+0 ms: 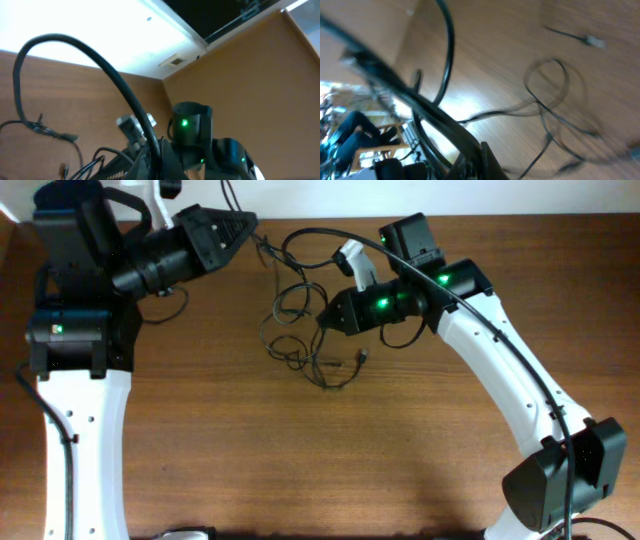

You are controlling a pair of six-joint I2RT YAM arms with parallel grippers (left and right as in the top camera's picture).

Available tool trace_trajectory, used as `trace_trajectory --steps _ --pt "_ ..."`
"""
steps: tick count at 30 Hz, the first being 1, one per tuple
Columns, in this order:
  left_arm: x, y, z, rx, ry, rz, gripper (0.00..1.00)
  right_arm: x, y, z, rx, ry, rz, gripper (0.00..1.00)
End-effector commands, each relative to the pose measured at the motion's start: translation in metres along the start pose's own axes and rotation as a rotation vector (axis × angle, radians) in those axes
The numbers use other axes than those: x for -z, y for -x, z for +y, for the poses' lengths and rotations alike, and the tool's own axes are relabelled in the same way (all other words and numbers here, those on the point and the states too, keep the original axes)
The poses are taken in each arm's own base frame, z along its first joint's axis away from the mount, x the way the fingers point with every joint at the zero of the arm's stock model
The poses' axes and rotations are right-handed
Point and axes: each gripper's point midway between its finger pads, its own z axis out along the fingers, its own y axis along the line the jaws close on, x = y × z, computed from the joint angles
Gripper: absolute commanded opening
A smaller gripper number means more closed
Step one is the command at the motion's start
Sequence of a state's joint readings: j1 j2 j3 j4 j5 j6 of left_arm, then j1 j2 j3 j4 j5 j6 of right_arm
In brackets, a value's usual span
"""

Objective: Untangle cables

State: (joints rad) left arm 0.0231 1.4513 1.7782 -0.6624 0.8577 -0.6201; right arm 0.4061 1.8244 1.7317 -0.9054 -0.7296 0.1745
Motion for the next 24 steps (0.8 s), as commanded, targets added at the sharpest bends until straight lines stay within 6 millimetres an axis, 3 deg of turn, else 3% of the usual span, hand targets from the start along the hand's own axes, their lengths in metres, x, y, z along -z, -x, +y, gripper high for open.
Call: trace_trajectory --steps 1,3,6,10,12,16,19,24 --pt "0.012 0.004 0.01 -0.029 0.047 -0.018 0.0 0.005 -0.006 -0.044 -0.132 -0.204 0.007 0.04" --pt "0.013 0.003 0.025 -0.038 0.123 -0.027 0.0 0.016 -0.019 -0.076 -0.251 -0.401 0.016 0.04" --pt "0.029 0.0 0.082 -0.034 0.436 -0.06 0.0 0.039 -0.037 -0.112 -0.369 -0.658 0.017 0.04" --pt "0.049 -0.018 0.125 -0.027 0.678 -0.008 0.0 0.057 -0.047 -0.131 -0.456 -0.814 -0.004 0.04" --pt "0.05 -0.042 0.156 0.028 0.773 0.092 0.0 0.067 -0.053 -0.139 -0.501 -0.862 -0.007 0.04" --pt "0.029 -0.092 0.217 0.139 0.835 0.306 0.0 0.092 -0.069 -0.158 -0.586 -0.911 0.029 0.04" --pt "0.013 -0.128 0.263 0.147 0.85 0.491 0.0 0.143 -0.096 -0.19 -0.696 -1.073 0.07 0.04" --pt "0.015 -0.124 0.275 0.128 0.897 0.48 0.0 0.19 -0.116 -0.223 -0.812 -1.113 0.07 0.04"
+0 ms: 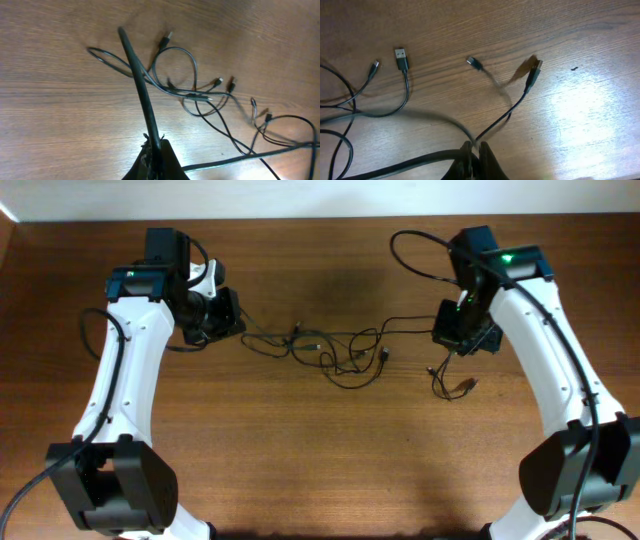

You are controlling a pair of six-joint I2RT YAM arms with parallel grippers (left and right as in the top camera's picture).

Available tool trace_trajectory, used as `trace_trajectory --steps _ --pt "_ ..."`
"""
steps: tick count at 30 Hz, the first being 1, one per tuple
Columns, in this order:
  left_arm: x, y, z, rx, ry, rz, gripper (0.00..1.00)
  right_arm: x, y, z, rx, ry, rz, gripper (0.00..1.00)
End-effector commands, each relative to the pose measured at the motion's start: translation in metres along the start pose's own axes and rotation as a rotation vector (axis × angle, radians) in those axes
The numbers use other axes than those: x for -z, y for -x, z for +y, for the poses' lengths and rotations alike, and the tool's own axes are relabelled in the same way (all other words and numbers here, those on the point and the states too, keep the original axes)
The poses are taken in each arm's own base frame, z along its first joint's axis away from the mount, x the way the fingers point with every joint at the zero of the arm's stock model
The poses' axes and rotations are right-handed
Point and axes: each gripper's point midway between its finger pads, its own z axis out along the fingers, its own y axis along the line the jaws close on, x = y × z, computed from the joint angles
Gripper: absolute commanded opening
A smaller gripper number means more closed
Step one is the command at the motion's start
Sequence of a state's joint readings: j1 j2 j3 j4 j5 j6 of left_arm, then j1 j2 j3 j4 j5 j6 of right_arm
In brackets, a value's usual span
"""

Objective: Untangle cables

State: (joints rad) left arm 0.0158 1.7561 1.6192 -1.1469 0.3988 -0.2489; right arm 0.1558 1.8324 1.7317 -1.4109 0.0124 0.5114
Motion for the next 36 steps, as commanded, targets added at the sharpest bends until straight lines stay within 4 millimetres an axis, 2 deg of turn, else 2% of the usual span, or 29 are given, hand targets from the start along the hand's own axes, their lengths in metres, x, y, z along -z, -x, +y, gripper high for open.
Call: trace_trajectory --steps 1,3,4,5,7,9,11,12,13,14,16,17,18,20,21,24,26,29,31,35,36 --pt "0.013 0.016 0.05 -0.005 0.218 -0.076 0.0 0.002 0.031 -0.083 -0.146 -0.18 -0.059 0.04" --pt "0.014 0.018 0.054 -0.003 0.239 -0.085 0.0 0.0 0.037 -0.086 -0.081 -0.072 -0.029 0.07" --pt "0.014 0.018 0.054 -0.005 0.239 -0.087 0.0 -0.001 0.041 -0.082 -0.041 0.034 -0.016 0.16" --pt "0.014 0.019 0.054 -0.005 0.239 -0.09 0.0 0.0 0.043 -0.08 -0.022 0.123 -0.009 0.31" --pt "0.014 0.019 0.053 -0.006 0.238 -0.09 0.0 0.003 0.048 -0.096 -0.09 0.196 -0.006 0.75" --pt "0.012 0.019 0.048 -0.01 0.21 -0.086 0.0 0.004 0.05 -0.098 -0.114 0.234 -0.003 0.79" --pt "0.01 0.025 0.025 -0.042 0.113 -0.107 0.0 0.005 0.048 -0.091 -0.086 0.254 -0.001 0.8" --pt "0.015 0.032 -0.002 -0.099 -0.003 -0.129 0.0 0.007 0.046 -0.078 -0.033 0.293 0.003 0.8" --pt "0.037 0.042 -0.044 -0.201 -0.171 -0.173 0.0 0.008 0.043 -0.063 0.006 0.324 0.01 0.8" --pt "0.058 0.047 -0.075 -0.277 -0.271 -0.209 0.0 0.009 0.039 -0.052 0.036 0.332 0.015 0.8" --pt "0.103 0.046 -0.138 -0.427 -0.439 -0.279 0.0 0.014 0.033 -0.014 0.165 0.425 0.008 0.8" --pt "0.125 0.041 -0.164 -0.495 -0.506 -0.308 0.0 0.024 0.027 0.018 0.266 0.54 -0.006 0.8" --pt "0.147 0.033 -0.187 -0.554 -0.572 -0.329 0.0 0.033 0.024 0.042 0.324 0.633 -0.023 0.8" --pt "0.171 0.015 -0.211 -0.608 -0.7 -0.31 0.0 0.056 0.024 0.09 0.433 0.821 -0.087 0.81" --pt "0.176 0.009 -0.215 -0.607 -0.745 -0.288 0.0 0.069 0.02 0.11 0.485 0.912 -0.107 0.82" --pt "0.188 -0.004 -0.223 -0.631 -0.83 -0.256 0.0 0.079 0.011 0.151 0.509 0.956 -0.126 0.81" --pt "0.193 -0.002 -0.217 -0.622 -0.74 -0.313 0.0 0.08 0.008 0.158 0.505 0.957 -0.119 0.81" --pt "0.213 -0.003 -0.191 -0.574 -0.492 -0.452 0.0 0.08 0.003 0.163 0.519 0.962 -0.112 0.82" --pt "0.215 -0.008 -0.189 -0.569 -0.483 -0.449 0.0 0.082 -0.005 0.173 0.539 0.971 -0.104 0.82" --pt "0.214 -0.009 -0.188 -0.563 -0.478 -0.442 0.0 0.088 -0.026 0.207 0.607 1.001 -0.113 0.82" --pt "0.213 -0.01 -0.187 -0.559 -0.476 -0.434 0.0 0.09 -0.038 0.217 0.642 1.01 -0.103 0.82"
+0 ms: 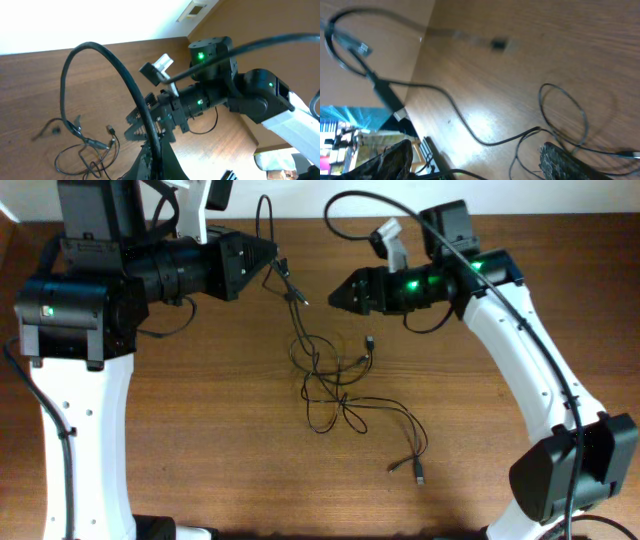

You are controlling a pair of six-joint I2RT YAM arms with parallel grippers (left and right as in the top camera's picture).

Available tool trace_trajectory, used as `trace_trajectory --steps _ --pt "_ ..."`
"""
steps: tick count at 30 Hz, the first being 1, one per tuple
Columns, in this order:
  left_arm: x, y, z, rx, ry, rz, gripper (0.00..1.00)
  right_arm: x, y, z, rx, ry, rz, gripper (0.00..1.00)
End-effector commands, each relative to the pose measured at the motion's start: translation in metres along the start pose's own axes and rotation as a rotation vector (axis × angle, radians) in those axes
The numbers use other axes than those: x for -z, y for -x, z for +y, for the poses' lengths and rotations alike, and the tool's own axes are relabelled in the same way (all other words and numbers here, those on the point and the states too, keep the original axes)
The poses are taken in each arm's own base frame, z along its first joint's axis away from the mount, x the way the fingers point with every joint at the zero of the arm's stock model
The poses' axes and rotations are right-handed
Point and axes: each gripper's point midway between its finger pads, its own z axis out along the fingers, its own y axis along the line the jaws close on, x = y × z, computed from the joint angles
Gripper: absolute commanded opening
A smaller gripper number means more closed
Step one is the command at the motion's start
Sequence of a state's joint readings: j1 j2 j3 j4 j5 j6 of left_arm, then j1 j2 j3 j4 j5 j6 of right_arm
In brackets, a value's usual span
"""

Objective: Untangle cables

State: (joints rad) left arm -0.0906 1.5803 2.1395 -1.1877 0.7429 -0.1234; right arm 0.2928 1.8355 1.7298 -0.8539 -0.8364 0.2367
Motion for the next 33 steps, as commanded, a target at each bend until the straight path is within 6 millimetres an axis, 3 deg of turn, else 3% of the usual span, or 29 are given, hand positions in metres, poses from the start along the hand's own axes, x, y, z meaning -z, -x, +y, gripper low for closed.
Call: trace_trajectory --steps 1,5,7,9,10,11,12,13,14,16,18,20,22,24,28,31,33 --pt "0.003 0.0 -0.002 -0.006 0.007 -0.001 0.0 -0.022 -0.011 0.023 0.042 0.03 0.046 0.82" --pt "0.003 -0.002 -0.001 0.0 0.008 0.007 0.0 -0.072 -0.031 0.027 0.068 0.052 0.138 0.82" --pt "0.003 -0.002 -0.001 0.0 0.007 0.007 0.0 -0.086 -0.033 0.028 0.087 0.062 0.147 0.79" --pt "0.003 -0.002 -0.001 0.0 0.007 0.006 0.0 -0.102 -0.029 0.023 0.121 0.051 0.13 0.63" --pt "0.003 -0.002 -0.001 0.0 0.007 0.007 0.0 -0.109 -0.029 0.014 0.121 0.012 0.129 0.51" --pt "0.003 -0.002 -0.001 0.0 0.008 0.006 0.0 -0.111 -0.028 0.006 0.119 -0.023 0.122 0.33" --pt "0.003 -0.002 -0.001 0.0 0.008 0.006 0.0 -0.11 -0.026 0.002 0.119 -0.046 0.114 0.24" --pt "0.003 -0.002 -0.001 0.0 0.011 0.005 0.0 -0.108 -0.023 -0.006 0.097 -0.081 0.104 0.09" --pt "0.003 -0.001 0.005 0.0 0.043 0.002 0.0 -0.099 -0.02 -0.032 -0.014 -0.196 0.082 0.04" --pt "0.004 0.001 0.022 0.0 0.142 -0.01 0.0 -0.081 -0.018 -0.058 -0.102 -0.262 0.076 0.04" --pt "0.013 0.0 0.057 0.011 0.353 -0.017 0.0 -0.057 -0.02 -0.086 -0.217 -0.311 0.078 0.04" --pt "0.027 -0.009 0.087 0.032 0.541 0.007 0.0 -0.033 -0.028 -0.116 -0.319 -0.412 0.085 0.04" --pt "0.036 -0.014 0.101 0.041 0.636 0.024 0.0 -0.008 -0.042 -0.145 -0.398 -0.536 0.109 0.04" --pt "0.037 -0.015 0.101 0.042 0.642 0.027 0.0 0.015 -0.058 -0.168 -0.436 -0.694 0.141 0.04" --pt "0.037 -0.013 0.101 0.038 0.643 0.019 0.0 0.042 -0.081 -0.189 -0.45 -0.894 0.2 0.04" --pt "0.04 0.003 0.097 0.008 0.635 -0.047 0.0 0.041 -0.102 -0.199 -0.472 -0.928 0.256 0.04" --pt "0.059 0.031 0.076 -0.052 0.622 -0.178 0.0 0.038 -0.12 -0.21 -0.492 -0.95 0.288 0.04"
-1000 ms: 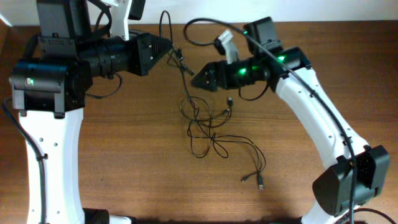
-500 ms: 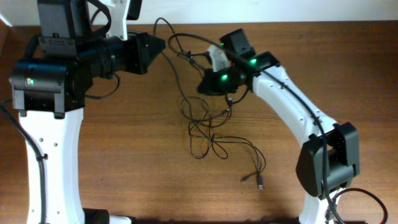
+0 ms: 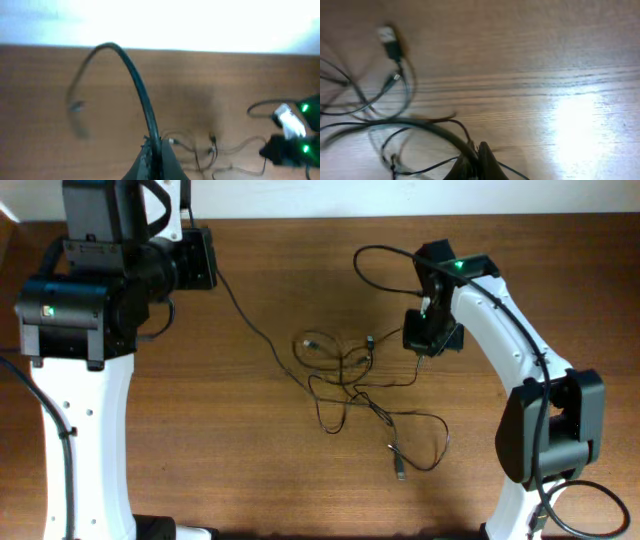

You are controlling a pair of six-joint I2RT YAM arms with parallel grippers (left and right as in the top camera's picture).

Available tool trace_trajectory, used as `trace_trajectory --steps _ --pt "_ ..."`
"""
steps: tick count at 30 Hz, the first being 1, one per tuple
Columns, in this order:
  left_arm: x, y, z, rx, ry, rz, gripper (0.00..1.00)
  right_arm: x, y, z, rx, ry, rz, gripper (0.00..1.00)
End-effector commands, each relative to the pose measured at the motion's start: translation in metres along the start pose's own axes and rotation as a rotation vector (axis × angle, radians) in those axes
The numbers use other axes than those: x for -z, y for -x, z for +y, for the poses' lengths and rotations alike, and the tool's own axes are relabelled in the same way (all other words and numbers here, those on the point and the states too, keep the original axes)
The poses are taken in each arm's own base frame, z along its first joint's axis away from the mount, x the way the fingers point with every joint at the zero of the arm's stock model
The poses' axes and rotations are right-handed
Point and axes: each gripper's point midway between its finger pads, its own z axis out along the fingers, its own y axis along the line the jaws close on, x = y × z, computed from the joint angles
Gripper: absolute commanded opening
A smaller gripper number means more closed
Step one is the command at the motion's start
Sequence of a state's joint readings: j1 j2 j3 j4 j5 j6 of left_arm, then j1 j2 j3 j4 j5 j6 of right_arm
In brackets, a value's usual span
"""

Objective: Untangle cables

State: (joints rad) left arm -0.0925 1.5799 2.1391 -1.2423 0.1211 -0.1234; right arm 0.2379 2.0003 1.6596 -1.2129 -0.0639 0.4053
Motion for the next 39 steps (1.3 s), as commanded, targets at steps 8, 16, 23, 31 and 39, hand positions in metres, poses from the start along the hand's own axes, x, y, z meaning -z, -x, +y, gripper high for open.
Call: trace_trajectory --steps 8,16,23,31,39 --pt "0.188 0.123 -0.035 -0.092 -0.076 -0.771 0.0 -0.026 -0.008 -0.016 -0.052 -0.063 0.017 0.04" --pt "0.269 0.159 -0.014 0.203 -0.072 -1.106 0.0 -0.028 -0.011 -0.017 -0.054 -0.067 0.027 0.04" --pt "0.328 0.196 -0.014 0.361 -0.23 -1.439 0.0 -0.028 -0.012 -0.018 -0.054 -0.068 0.031 0.04" --pt "0.142 0.124 0.071 0.026 0.443 -0.668 0.0 -0.028 -0.011 -0.017 -0.053 -0.066 0.026 0.04" --pt "0.255 0.162 0.254 0.003 1.151 -0.925 0.0 -0.028 -0.014 -0.019 -0.05 -0.073 0.038 0.04"
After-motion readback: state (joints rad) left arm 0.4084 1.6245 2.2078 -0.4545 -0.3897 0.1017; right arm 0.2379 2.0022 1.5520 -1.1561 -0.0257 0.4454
